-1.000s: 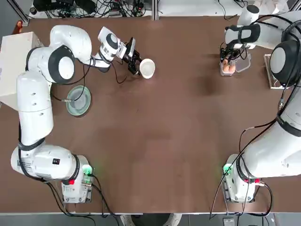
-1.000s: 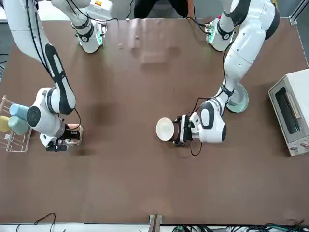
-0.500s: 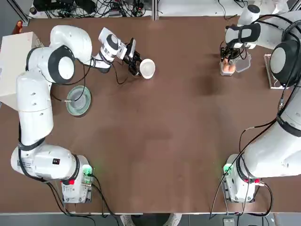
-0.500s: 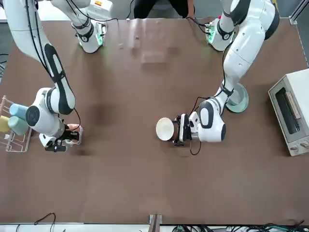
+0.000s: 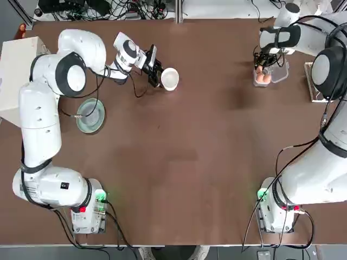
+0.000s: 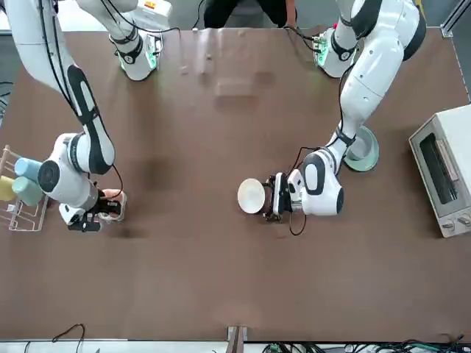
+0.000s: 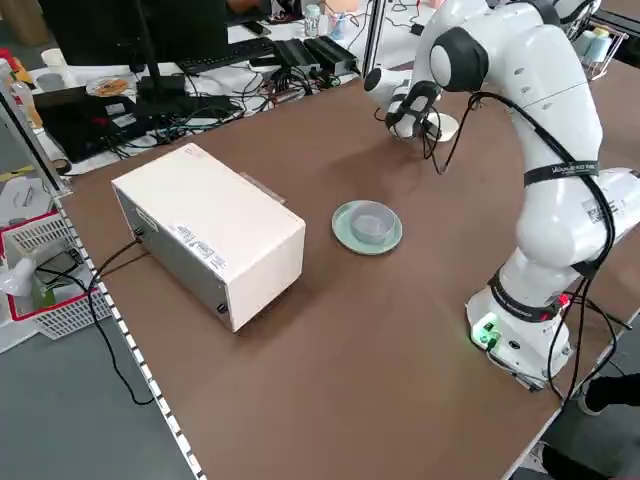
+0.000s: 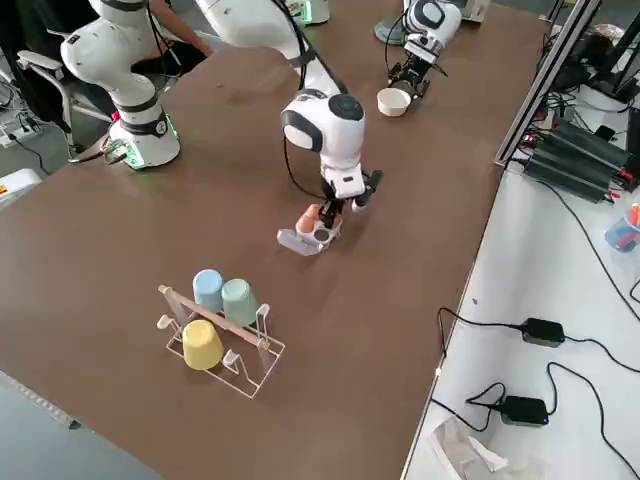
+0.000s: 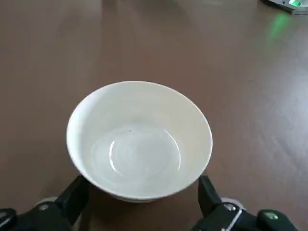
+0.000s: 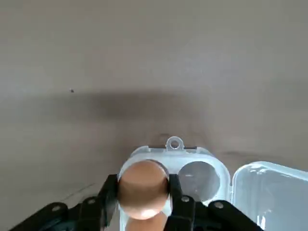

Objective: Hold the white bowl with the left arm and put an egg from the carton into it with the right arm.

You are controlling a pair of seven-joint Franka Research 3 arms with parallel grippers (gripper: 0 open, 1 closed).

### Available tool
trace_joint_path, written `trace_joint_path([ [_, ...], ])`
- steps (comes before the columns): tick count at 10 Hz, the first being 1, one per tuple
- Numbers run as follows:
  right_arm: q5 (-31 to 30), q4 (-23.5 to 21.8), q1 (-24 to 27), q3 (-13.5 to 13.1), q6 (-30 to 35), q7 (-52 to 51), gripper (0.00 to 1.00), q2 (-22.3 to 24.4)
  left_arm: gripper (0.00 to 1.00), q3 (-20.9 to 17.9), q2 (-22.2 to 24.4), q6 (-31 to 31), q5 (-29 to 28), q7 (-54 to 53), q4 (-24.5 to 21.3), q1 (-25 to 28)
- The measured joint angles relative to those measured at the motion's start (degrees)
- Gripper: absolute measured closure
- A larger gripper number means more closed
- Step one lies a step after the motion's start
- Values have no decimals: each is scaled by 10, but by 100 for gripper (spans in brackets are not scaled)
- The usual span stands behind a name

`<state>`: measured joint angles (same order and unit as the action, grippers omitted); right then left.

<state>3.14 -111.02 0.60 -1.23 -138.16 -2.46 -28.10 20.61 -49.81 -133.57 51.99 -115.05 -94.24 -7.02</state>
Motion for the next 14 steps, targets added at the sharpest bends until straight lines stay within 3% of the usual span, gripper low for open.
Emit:
trace_joint_path([
  [4,2,25,-18,1,46,23,52,25,0,0,0,0,0,0,-1,1],
  [5,25,28,-35,1,46,41,52,31,0,0,0,0,0,0,-1,1],
  [10,240,35,-179,0,-12,85,52,37,0,2,0,0,0,0,-1,1],
  [14,415,35,-299,8,-134,121,52,33,0,3,0,0,0,0,-1,1],
])
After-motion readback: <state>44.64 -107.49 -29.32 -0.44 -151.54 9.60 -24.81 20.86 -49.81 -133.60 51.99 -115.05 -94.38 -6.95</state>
